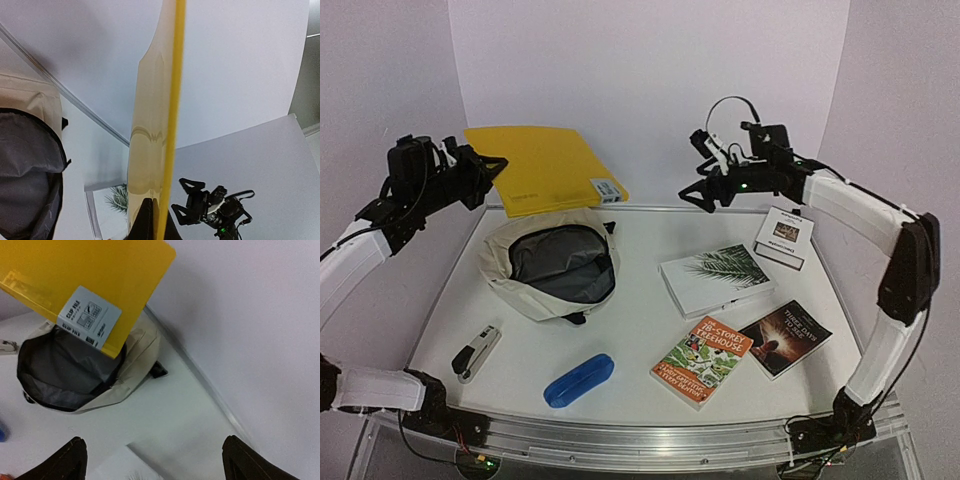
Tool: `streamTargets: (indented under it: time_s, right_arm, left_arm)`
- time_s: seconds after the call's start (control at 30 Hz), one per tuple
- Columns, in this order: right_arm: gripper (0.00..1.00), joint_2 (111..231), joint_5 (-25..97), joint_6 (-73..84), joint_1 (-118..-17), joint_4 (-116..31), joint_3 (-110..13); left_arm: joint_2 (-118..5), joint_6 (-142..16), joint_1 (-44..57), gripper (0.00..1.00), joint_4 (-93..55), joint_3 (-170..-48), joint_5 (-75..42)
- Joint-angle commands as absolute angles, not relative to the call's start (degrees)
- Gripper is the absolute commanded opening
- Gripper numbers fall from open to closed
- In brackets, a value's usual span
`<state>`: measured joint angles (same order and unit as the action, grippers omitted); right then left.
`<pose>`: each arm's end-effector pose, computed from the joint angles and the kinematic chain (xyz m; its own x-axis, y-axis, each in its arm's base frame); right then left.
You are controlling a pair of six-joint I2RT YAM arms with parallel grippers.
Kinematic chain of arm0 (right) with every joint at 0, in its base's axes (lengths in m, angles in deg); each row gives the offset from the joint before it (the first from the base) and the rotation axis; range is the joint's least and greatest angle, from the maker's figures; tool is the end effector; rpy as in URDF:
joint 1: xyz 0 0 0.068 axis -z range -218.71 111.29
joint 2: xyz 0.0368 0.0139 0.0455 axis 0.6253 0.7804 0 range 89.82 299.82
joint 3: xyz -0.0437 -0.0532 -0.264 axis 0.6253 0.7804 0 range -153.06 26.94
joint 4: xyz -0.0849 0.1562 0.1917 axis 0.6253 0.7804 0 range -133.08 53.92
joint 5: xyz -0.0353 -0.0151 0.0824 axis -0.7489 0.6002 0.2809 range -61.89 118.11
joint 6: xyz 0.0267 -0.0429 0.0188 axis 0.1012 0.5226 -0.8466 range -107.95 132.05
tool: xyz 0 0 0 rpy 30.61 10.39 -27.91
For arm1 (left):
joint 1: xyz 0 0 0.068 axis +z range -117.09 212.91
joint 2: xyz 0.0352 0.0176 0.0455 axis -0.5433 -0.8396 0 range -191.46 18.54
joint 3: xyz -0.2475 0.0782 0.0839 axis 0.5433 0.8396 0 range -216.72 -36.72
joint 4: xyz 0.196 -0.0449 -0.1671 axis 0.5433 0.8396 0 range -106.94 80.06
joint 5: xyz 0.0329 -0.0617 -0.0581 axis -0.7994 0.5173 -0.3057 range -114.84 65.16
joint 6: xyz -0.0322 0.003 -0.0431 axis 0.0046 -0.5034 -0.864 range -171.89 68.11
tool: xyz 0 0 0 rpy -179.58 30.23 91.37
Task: Pack the student bag
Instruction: Pick up the files from the center of the board, then adjust the student bag at the center of the board.
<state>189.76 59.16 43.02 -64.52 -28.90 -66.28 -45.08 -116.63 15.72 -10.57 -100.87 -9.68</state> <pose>0.3643 0.1966 0.3673 0.1398 -0.4221 -0.8957 -0.8571 0.4013 -0.3230 0.2407 -0.0843 0.4012 -0.5242 -0.7516 -0.4004 0.1397 0.3879 -0.9111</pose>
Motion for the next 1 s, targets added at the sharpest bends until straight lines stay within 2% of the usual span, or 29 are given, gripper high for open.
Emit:
streamTargets:
  time_s: [0.0,0.13,0.33,0.63,0.97]
  right_arm:
    - [0.89,202.22,68.82,17.40,-66.06,-20.48,-76.33]
    - [0.80,214.05,68.14,6.76,-67.78,-21.23,-83.98]
    - [0.67,229.29,65.93,-0.52,-70.26,-22.32,-97.48]
    - [0.53,242.20,62.92,-5.56,-72.11,-29.43,-109.83]
    - [0.53,249.65,60.62,-7.96,-74.63,-33.97,-115.63]
  left_arm:
    - [-37.41,-113.92,15.73,0.00,-7.90,-100.09,-22.08]
    - [-34.62,-112.59,15.79,0.00,-5.69,-100.27,-25.88]
    - [-33.97,-111.66,15.66,0.00,-2.03,-101.32,-26.46]
    - [-31.36,-112.54,15.63,0.00,1.88,-101.40,-28.13]
    - [-30.30,-112.19,15.67,0.00,5.58,-103.25,-28.81]
